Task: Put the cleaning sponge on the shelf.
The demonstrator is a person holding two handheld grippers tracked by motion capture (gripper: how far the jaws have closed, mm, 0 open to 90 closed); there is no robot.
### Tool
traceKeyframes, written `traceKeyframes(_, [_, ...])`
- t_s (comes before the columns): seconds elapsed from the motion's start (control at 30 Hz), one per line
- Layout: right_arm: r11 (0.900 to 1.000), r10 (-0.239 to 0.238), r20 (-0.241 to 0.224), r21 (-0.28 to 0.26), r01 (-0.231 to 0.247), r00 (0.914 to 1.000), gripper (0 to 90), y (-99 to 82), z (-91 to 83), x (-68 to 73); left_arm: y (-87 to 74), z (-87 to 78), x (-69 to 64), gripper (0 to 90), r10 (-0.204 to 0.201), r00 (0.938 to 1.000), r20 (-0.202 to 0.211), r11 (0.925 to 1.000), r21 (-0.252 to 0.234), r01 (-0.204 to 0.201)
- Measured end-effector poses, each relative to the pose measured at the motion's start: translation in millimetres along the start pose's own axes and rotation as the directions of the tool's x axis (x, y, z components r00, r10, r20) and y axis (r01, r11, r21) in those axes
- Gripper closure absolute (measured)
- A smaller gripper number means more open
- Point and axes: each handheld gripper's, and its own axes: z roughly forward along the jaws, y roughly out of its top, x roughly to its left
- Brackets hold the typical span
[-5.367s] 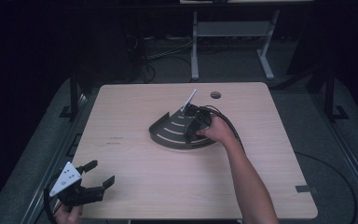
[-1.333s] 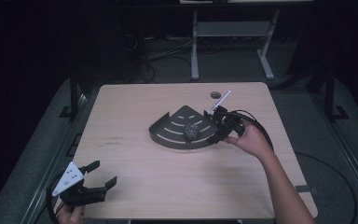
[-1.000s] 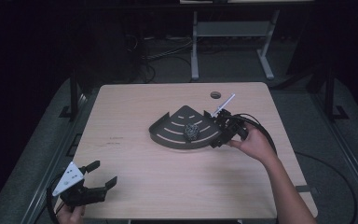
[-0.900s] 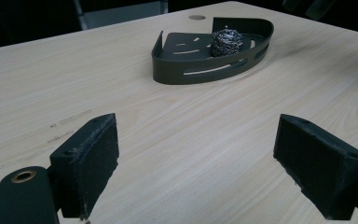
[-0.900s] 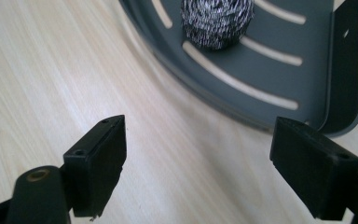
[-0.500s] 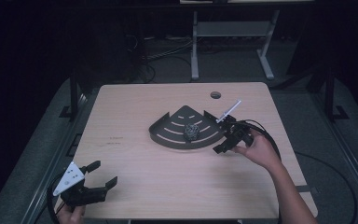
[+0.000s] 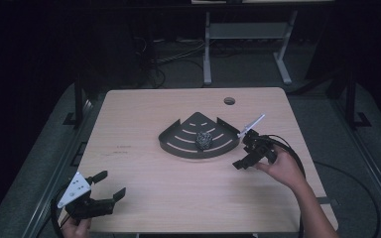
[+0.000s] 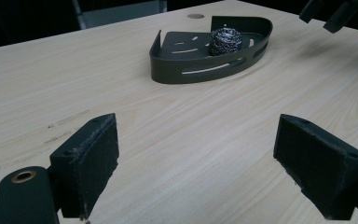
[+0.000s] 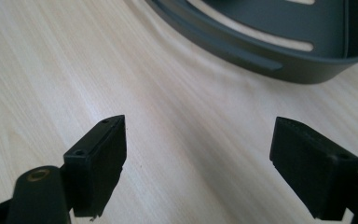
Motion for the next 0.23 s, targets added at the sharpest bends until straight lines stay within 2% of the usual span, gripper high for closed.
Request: traceKeyframes(0.23, [0.9998, 0.008, -0.005, -0.018, -0.008, 1.0000, 18.0, -14.8, 0.9, 3.6, 0.3, 1.7, -0.3, 13.3, 0.005, 1.0000, 0.002, 1.0000, 0.007, -0.005])
